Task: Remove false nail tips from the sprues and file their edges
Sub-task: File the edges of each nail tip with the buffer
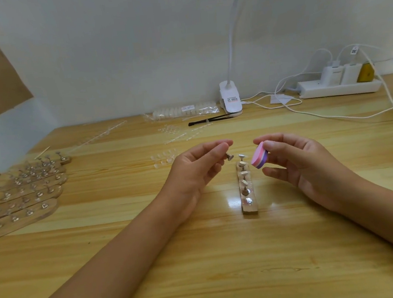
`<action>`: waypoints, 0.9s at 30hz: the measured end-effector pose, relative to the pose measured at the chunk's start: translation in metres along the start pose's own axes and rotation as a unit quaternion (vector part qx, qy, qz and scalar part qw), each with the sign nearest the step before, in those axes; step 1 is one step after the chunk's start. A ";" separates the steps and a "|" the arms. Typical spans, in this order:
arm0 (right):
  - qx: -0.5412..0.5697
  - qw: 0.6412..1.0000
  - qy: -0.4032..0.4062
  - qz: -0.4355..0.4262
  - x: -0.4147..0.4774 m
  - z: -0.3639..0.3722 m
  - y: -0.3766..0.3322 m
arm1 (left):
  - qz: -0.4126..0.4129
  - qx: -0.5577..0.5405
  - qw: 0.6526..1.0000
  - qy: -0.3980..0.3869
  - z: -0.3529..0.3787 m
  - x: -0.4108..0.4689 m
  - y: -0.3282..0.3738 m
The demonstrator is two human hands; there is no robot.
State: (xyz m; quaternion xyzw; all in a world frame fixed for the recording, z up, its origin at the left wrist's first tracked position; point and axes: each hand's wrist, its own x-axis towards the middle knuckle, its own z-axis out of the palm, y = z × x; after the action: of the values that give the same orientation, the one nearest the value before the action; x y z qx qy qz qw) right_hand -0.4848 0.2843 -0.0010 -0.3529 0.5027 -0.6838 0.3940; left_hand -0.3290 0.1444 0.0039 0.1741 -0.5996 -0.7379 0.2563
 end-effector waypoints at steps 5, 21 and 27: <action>-0.001 0.999 -0.033 0.001 -0.002 0.001 0.000 | -0.006 -0.102 0.994 -0.039 -0.002 0.000 0.005; -0.147 0.984 -0.079 -0.068 -0.018 0.019 0.002 | 0.108 0.037 0.993 -0.035 0.010 -0.010 0.001; -0.157 0.982 -0.072 -0.073 -0.018 0.020 0.003 | 0.116 0.047 0.991 -0.048 0.011 -0.009 0.001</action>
State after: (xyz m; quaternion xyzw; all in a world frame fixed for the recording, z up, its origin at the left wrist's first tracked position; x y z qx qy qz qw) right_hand -0.4588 0.2919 -0.0007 -0.4946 0.5472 -0.5959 0.3175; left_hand -0.3274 0.1583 0.0063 0.0790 -0.6612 -0.6819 0.3028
